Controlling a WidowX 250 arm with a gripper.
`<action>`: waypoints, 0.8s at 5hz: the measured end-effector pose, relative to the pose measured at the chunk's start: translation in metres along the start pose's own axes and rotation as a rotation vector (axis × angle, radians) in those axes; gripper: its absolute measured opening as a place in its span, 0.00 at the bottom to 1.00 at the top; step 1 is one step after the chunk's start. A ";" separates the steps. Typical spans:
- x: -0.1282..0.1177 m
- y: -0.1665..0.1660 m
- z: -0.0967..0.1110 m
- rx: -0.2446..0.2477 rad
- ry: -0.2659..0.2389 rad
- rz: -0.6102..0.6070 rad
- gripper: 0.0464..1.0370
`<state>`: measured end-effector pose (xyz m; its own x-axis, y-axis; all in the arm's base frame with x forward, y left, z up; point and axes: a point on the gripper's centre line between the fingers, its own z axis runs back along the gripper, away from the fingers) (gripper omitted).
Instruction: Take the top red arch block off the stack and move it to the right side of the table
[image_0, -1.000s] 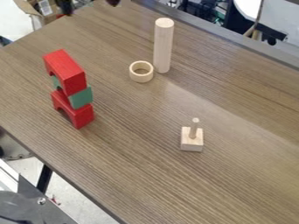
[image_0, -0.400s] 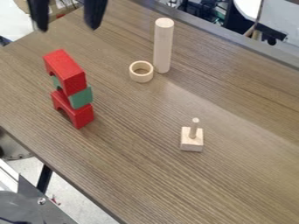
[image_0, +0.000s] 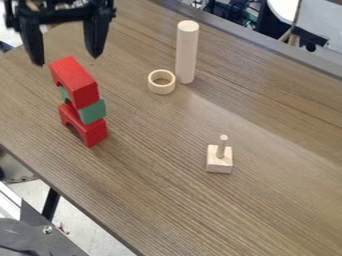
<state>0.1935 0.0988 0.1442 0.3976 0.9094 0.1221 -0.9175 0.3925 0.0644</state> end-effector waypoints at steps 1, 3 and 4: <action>0.003 0.003 -0.004 -0.033 -0.074 0.035 0.96; 0.011 -0.002 -0.006 -0.072 -0.157 0.070 0.96; 0.014 -0.005 -0.006 -0.087 -0.182 0.090 0.96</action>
<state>0.2033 0.1104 0.1399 0.3022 0.9047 0.3003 -0.9437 0.3283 -0.0395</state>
